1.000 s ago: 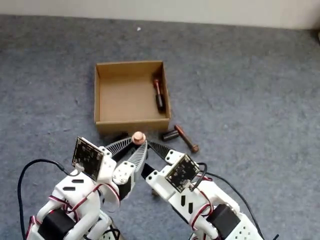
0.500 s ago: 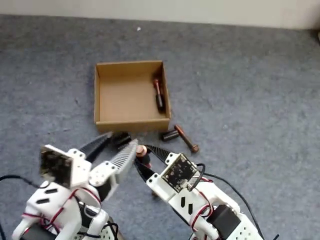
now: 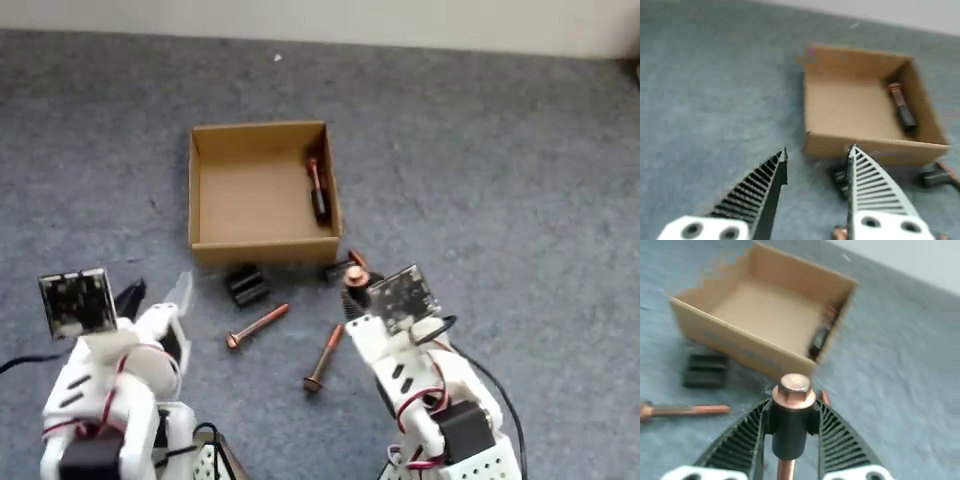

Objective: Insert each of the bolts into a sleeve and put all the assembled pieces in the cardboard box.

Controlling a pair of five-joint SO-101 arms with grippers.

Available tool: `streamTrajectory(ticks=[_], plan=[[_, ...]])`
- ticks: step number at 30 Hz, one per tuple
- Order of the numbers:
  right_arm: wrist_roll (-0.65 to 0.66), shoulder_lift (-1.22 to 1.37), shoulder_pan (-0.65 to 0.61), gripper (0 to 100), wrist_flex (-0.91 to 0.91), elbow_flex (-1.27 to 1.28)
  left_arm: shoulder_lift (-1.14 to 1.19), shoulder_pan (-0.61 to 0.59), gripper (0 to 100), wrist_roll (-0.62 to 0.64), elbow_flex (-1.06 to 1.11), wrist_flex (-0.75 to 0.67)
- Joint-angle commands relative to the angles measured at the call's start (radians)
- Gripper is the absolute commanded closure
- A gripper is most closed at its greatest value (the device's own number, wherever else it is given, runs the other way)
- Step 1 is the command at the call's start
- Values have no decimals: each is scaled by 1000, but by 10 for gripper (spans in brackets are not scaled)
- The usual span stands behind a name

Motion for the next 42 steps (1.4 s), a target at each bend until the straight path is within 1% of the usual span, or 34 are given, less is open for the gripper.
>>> streamTrajectory(ticks=[1,3,5,7,10,12,15,18,24,27,33,42], plan=[[5,-15,68,994,12,-51,4,-165,787,-11,186,-89],[-25,-13,74,994,15,-51,4,-176,815,-12,297,-133],[-55,-13,74,994,13,-53,4,-174,897,-32,397,-172],[-55,-13,74,994,13,-58,4,-174,997,-66,478,-209],[-52,-12,74,994,12,-61,4,-180,969,-91,535,-247],[-52,-2,73,994,8,-65,4,-199,992,-86,533,-250],[-54,90,73,994,-48,-125,4,-202,993,-84,544,-250],[-57,262,73,994,-119,-193,4,-203,993,-87,558,-250],[-58,650,71,994,-277,-412,4,-202,993,-87,575,-284],[-58,822,42,994,-358,-526,4,-202,993,-87,575,-284],[-58,1115,15,994,-501,-763,4,-200,993,-87,575,-284],[-58,1478,16,994,-636,-1035,4,-200,993,-87,575,-285]])
